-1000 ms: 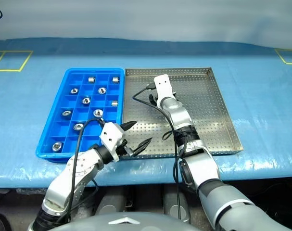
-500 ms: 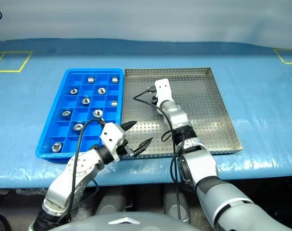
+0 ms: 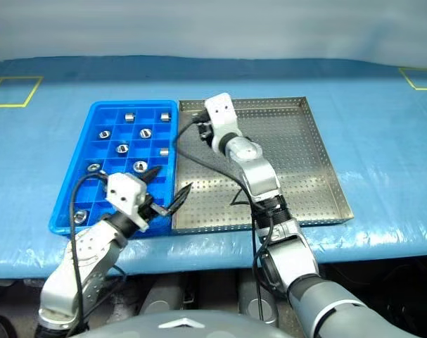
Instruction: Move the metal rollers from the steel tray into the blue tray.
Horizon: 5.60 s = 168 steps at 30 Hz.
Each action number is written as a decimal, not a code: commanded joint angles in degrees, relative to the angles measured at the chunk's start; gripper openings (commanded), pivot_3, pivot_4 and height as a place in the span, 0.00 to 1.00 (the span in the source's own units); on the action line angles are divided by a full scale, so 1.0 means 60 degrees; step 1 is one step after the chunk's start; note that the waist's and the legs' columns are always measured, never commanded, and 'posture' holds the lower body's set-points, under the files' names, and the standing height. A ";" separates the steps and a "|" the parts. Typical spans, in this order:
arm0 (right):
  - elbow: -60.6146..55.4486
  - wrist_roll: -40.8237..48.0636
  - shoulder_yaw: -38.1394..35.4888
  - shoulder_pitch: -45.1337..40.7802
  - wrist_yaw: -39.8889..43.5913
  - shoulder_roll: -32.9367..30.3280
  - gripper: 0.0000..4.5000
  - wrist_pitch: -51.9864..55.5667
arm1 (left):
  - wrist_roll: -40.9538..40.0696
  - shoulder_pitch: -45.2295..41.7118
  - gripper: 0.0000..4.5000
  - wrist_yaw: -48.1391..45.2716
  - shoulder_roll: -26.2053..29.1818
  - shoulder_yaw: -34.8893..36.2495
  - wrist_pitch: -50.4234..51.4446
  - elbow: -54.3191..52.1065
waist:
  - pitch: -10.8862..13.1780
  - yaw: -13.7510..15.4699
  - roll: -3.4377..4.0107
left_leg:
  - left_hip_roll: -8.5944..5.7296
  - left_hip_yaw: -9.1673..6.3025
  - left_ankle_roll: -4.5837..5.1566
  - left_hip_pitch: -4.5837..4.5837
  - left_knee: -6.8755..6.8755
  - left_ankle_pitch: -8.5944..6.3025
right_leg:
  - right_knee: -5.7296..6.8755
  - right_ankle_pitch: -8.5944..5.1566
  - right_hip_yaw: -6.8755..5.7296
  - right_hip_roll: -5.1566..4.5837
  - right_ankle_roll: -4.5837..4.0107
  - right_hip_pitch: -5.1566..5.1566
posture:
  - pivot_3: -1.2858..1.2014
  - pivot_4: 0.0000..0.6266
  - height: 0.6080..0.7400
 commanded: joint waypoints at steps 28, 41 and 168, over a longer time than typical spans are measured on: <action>-0.0199 0.0029 0.2413 0.0982 0.1739 0.0781 0.38 0.0110 | -0.0131 0.3515 1.00 0.0785 -0.0289 0.1488 -0.0443 -0.2359 | 0.0012 0.1013 0.0005 | -0.0006 -0.0031 -0.0017 -0.0020 0.0001 -0.0001 | -0.0029 -0.0067 -0.0073 -0.0035 -0.0008 -0.0005 | 0.66 0.24 1.00; -0.2760 0.0085 0.2644 0.2046 0.2163 -0.0561 0.38 0.1976 | -0.0242 0.3301 1.00 0.0613 -0.0182 0.1638 -0.0357 -0.2171 | 0.0014 0.0977 0.0008 | -0.0003 -0.0050 -0.0021 -0.0033 -0.0007 -0.0004 | -0.0033 -0.0082 -0.0108 -0.0038 -0.0030 -0.0007 | 0.65 0.24 1.00; -0.7069 0.0383 0.0345 0.5665 0.0852 -0.2211 0.99 0.0583 | -0.0851 -0.0723 1.00 -0.0299 0.0945 0.1417 0.0425 0.0045 | 0.0007 -0.0136 0.0004 | -0.0008 -0.0053 -0.0015 -0.0013 -0.0012 -0.0013 | -0.0135 -0.0043 -0.0129 -0.0050 -0.0004 0.0068 | 0.49 0.24 1.00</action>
